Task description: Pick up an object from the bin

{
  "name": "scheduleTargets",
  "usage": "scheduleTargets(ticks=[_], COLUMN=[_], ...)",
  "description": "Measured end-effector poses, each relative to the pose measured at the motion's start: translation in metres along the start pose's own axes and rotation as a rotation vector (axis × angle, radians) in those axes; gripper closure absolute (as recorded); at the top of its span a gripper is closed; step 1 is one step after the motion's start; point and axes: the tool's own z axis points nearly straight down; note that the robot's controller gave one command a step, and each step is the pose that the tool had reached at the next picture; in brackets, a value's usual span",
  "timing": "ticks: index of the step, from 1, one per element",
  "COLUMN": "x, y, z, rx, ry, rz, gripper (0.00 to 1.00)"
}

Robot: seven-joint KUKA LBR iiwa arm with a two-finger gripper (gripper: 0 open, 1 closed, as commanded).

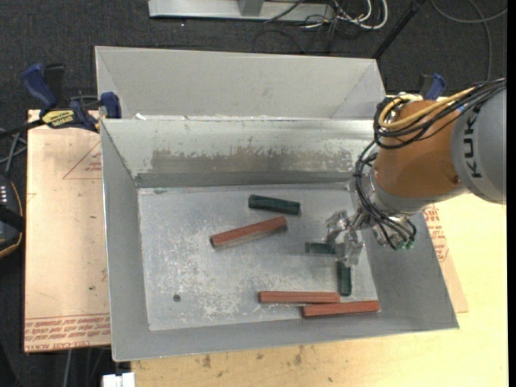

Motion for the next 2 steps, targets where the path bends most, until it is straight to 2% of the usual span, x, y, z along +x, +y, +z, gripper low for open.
scheduleTargets(ticks=[1,2], x=[-0.028,-0.004], y=[-0.007,0.004], z=[0.027,-0.135], rx=[0.003,0.003], ry=[-0.007,-0.01], rz=[0.001,0.048], gripper=[1.0,1.0])
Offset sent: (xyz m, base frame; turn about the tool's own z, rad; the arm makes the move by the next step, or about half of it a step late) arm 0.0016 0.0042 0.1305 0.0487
